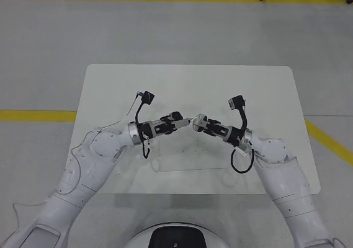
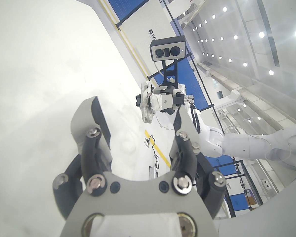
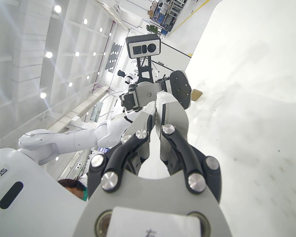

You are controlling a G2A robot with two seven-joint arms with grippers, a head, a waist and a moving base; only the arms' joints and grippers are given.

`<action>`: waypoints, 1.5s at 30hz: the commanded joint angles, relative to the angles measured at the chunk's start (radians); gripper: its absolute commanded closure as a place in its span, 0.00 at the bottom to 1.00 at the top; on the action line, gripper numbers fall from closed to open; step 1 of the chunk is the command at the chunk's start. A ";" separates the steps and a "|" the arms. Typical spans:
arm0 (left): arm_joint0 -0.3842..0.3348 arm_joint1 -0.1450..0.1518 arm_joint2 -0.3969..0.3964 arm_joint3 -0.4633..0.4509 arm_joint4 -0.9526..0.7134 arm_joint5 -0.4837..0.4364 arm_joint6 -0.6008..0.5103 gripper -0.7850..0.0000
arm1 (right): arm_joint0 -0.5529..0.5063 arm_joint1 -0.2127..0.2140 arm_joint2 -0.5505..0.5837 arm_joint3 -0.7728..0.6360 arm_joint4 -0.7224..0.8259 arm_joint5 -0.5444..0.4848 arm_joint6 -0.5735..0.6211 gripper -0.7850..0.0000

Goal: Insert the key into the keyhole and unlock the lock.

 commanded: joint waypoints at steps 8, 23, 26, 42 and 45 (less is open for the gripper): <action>0.324 0.103 -0.353 -0.424 0.514 0.056 0.015 0.00 | 0.022 -0.003 0.001 0.042 0.020 -0.014 -0.025 1.00; 0.623 0.156 -0.477 -0.725 1.286 0.021 -0.044 0.00 | 0.022 -0.003 0.001 0.042 0.020 -0.014 -0.025 1.00; 0.540 0.153 -0.447 -0.608 1.280 0.025 -0.003 0.00 | 0.022 -0.003 0.001 0.042 0.020 -0.014 -0.025 1.00; 0.373 0.149 -0.377 -0.425 1.229 0.030 -0.014 0.36 | 0.022 -0.003 0.001 0.042 0.020 -0.014 -0.025 1.00; 0.344 0.147 -0.357 -0.397 1.227 0.036 -0.013 0.41 | 0.022 -0.003 0.001 0.042 0.020 -0.014 -0.025 1.00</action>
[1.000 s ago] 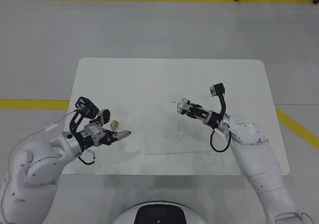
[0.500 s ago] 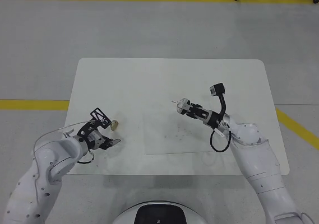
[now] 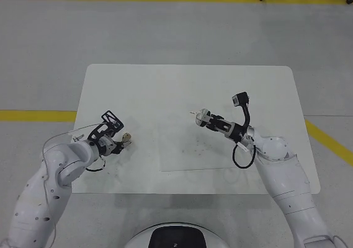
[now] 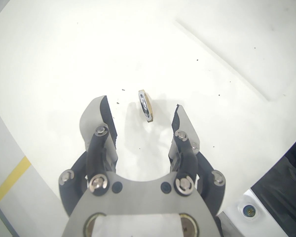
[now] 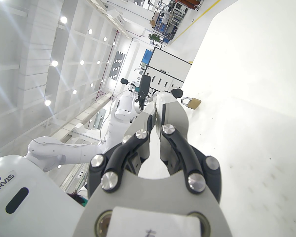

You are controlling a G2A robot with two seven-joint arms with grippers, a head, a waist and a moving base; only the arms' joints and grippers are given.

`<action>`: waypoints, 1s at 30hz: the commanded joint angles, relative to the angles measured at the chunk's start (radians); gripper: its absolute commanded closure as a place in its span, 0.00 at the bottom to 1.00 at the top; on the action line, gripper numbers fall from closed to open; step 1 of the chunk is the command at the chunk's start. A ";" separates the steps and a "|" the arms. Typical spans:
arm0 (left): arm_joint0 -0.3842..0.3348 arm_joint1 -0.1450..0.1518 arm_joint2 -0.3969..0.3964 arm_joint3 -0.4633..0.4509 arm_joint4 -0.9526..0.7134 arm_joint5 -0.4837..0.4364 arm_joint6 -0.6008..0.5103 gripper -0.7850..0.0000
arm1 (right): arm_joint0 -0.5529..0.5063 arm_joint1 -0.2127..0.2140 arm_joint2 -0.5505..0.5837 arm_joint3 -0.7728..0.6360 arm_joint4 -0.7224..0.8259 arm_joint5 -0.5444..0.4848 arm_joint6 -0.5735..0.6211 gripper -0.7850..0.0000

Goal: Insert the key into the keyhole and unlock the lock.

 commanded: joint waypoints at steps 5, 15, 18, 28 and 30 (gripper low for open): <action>-0.043 -0.003 0.035 0.046 -0.004 0.007 0.001 0.53 | 0.000 0.000 0.000 0.000 0.000 0.000 0.000 1.00; -0.073 -0.003 0.067 0.082 -0.017 0.004 -0.010 1.00 | 0.000 0.000 0.000 0.000 0.000 0.000 0.000 1.00; -0.059 0.002 0.047 0.062 -0.019 -0.001 -0.026 1.00 | 0.000 0.000 0.000 0.000 0.000 0.000 0.000 1.00; -0.019 0.008 -0.007 0.035 -0.180 -0.009 0.038 1.00 | 0.000 0.000 0.000 0.000 0.000 0.000 0.000 1.00; -0.023 0.007 -0.029 0.063 -0.328 -0.029 0.066 1.00 | 0.000 0.000 0.000 0.000 0.000 0.000 0.000 1.00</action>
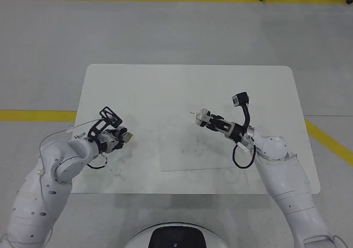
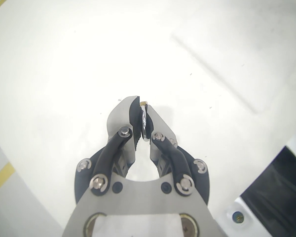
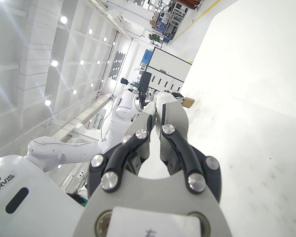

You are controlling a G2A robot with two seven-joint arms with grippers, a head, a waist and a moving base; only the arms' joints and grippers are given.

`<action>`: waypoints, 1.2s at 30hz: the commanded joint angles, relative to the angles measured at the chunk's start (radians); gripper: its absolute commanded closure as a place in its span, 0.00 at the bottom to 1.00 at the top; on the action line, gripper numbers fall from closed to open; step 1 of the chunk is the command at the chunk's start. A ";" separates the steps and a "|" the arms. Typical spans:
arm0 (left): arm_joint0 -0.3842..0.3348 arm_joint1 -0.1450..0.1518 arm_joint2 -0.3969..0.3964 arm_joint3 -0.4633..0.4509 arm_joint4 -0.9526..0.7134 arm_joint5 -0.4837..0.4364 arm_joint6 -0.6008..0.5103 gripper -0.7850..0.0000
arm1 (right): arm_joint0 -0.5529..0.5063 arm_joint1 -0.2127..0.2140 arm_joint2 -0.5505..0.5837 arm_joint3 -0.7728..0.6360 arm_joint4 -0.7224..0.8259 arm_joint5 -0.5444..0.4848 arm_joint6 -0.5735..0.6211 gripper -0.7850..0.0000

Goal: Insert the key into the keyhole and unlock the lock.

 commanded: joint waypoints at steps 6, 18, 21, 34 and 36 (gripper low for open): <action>-0.072 -0.005 -0.027 0.222 -0.803 -0.176 -0.059 1.00 | 0.000 0.000 0.000 0.000 0.000 0.000 0.000 1.00; -0.224 -0.015 0.092 0.362 -1.040 -0.169 -0.238 1.00 | 0.000 0.000 0.000 0.000 0.000 0.000 0.000 1.00; -0.215 -0.011 0.083 0.345 -0.930 -0.151 -0.197 1.00 | 0.000 0.000 0.000 0.000 0.000 0.000 0.000 1.00; -0.284 -0.101 0.316 0.638 -1.971 0.186 -0.635 1.00 | -0.058 -0.019 -0.033 -0.134 0.008 0.003 -0.241 1.00; -0.332 -0.121 0.341 0.706 -2.034 0.186 -0.686 1.00 | -0.068 -0.017 -0.022 -0.166 -0.003 0.021 -0.259 1.00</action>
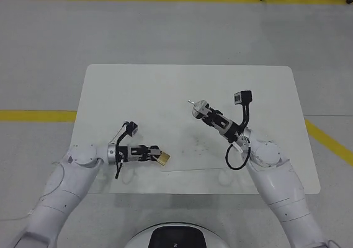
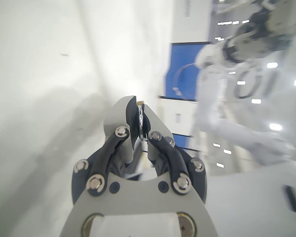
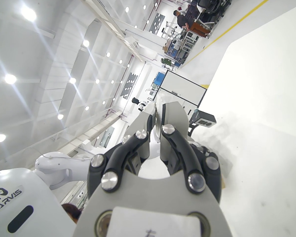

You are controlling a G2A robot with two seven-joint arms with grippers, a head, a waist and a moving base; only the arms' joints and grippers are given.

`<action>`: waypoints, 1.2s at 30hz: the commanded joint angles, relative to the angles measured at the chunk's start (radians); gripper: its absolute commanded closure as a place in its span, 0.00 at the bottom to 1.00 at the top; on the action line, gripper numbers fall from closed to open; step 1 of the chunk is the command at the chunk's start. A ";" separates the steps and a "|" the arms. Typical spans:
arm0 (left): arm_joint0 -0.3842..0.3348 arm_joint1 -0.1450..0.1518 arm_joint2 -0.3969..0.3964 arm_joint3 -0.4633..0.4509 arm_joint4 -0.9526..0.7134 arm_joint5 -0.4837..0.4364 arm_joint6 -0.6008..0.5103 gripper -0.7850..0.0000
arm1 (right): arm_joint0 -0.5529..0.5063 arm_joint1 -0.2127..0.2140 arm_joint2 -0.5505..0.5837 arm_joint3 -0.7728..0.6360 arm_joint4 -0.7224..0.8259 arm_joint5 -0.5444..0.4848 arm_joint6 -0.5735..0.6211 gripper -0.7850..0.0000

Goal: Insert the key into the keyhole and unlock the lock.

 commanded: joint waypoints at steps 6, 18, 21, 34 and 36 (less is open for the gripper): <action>-0.116 -0.037 0.004 0.111 -0.585 -0.029 -0.124 1.00 | -0.056 0.012 0.057 -0.120 -0.001 0.044 -0.004 1.00; -0.125 -0.034 -0.006 0.103 -0.529 -0.043 -0.086 1.00 | -0.076 0.013 0.070 -0.141 0.030 0.060 -0.009 1.00; -0.092 -0.037 -0.016 0.055 -0.572 0.001 -0.058 1.00 | -0.075 0.008 0.041 -0.145 -0.010 0.091 -0.050 1.00; -0.096 -0.069 0.008 0.070 -0.539 -0.034 0.066 1.00 | -0.073 -0.013 -0.116 -0.232 -0.153 0.014 -0.048 1.00; -0.096 -0.072 0.008 0.070 -0.534 -0.032 0.071 1.00 | -0.070 -0.015 -0.135 -0.234 -0.172 -0.005 -0.042 1.00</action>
